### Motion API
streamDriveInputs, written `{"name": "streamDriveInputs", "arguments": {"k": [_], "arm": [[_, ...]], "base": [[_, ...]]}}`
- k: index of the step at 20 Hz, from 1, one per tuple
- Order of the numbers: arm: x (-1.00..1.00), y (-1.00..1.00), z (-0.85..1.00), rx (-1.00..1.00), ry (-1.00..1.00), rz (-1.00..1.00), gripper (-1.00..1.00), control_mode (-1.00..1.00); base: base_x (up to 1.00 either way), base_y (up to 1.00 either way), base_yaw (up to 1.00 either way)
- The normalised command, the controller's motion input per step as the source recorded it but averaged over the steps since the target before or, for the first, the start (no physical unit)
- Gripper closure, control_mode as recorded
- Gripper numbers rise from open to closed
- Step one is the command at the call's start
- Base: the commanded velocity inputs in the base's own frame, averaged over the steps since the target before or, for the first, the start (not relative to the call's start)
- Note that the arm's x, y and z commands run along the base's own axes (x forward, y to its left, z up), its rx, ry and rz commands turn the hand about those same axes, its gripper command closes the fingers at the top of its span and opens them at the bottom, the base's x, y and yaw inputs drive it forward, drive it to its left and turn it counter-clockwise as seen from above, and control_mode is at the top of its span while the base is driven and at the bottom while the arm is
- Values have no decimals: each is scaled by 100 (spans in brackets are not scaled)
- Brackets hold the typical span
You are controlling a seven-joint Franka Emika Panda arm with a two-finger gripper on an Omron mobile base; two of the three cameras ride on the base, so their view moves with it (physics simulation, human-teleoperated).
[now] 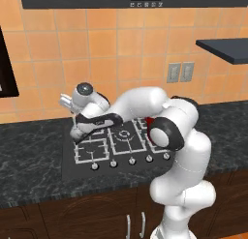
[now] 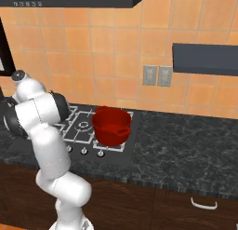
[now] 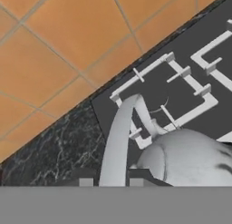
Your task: Pick the kettle from the counter and place it on a stove burner. Then turn the burner on.
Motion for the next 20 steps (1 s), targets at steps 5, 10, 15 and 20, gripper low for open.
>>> {"name": "streamDriveInputs", "arguments": {"k": [5,10,15,20], "arm": [[-43,-18,-31,0,0,-15,100,-100],[-86,-84,-34,0,0,-15,100,-100],[-31,-100,-32,0,0,-10,100,-100],[0,-87,-22,0,0,-2,100,-100]], "base": [[0,0,0],[0,0,0],[0,0,0],[0,0,0]]}}
